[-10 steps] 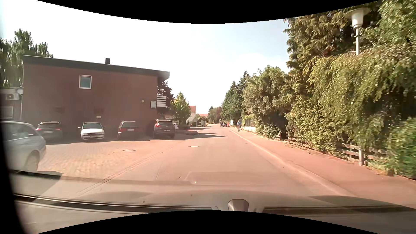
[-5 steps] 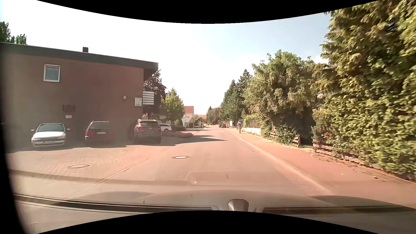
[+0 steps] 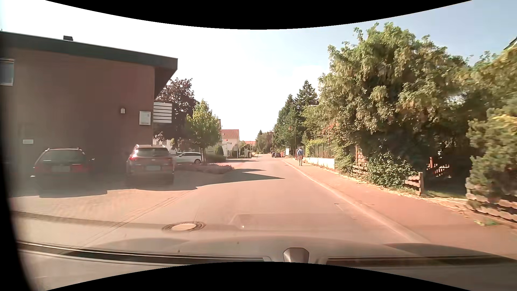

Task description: Follow the waypoints while adhering to traffic rules and regulations

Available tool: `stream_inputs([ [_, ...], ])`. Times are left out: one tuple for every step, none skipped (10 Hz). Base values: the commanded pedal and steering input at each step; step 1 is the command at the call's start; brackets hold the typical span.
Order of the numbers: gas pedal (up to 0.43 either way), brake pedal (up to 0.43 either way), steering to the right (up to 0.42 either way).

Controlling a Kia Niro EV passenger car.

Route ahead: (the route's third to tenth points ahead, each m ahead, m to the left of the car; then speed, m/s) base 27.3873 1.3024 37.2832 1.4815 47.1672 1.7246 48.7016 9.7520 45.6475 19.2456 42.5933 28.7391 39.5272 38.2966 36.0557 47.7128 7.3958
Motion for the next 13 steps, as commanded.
stream_inputs([
  [0.110, 0.006, 0.004],
  [0.110, 0.006, 0.004],
  [0.110, 0.006, 0.003],
  [0.110, 0.006, 0.001],
  [0.118, 0.006, -0.002],
  [0.118, 0.006, -0.003],
  [0.110, 0.006, -0.003],
  [0.110, 0.006, -0.003],
  [0.118, 0.000, -0.004],
  [0.110, 0.006, -0.005],
  [0.098, 0.006, -0.006],
  [0.098, 0.006, -0.005],
  [0.098, 0.006, -0.005],
])
